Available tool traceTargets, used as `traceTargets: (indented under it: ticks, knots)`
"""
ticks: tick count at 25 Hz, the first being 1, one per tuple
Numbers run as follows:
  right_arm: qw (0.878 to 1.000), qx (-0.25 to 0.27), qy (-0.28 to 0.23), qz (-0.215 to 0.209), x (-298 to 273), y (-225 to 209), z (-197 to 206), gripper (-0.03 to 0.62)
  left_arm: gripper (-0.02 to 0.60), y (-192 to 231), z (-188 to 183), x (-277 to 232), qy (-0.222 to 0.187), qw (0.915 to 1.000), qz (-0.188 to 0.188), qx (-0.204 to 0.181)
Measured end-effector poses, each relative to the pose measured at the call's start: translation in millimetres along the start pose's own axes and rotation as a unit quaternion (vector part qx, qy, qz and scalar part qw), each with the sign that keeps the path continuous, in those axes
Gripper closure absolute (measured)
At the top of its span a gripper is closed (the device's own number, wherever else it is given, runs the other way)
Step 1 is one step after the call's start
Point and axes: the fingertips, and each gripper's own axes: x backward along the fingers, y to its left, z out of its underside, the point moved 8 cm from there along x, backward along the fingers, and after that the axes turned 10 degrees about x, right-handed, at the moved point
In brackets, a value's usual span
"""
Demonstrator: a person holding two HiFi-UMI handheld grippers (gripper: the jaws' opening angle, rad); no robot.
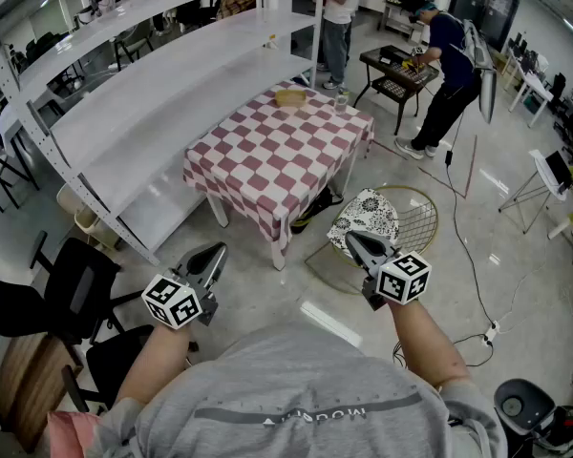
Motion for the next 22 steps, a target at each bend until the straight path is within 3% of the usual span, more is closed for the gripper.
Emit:
traceTargets:
  ticks: [9,22]
  knots:
    - [1.000,-0.014,0.019,0.001,-1,-34,3,0.569,0.561,-7,8,-31,0.011,0.9997,-0.018,-0.007]
    - [0.999,-0.019,0.018,-0.026,28,-80,8,0.569,0.561,-57,33,-73,0.009,0.9991,-0.042,0.002]
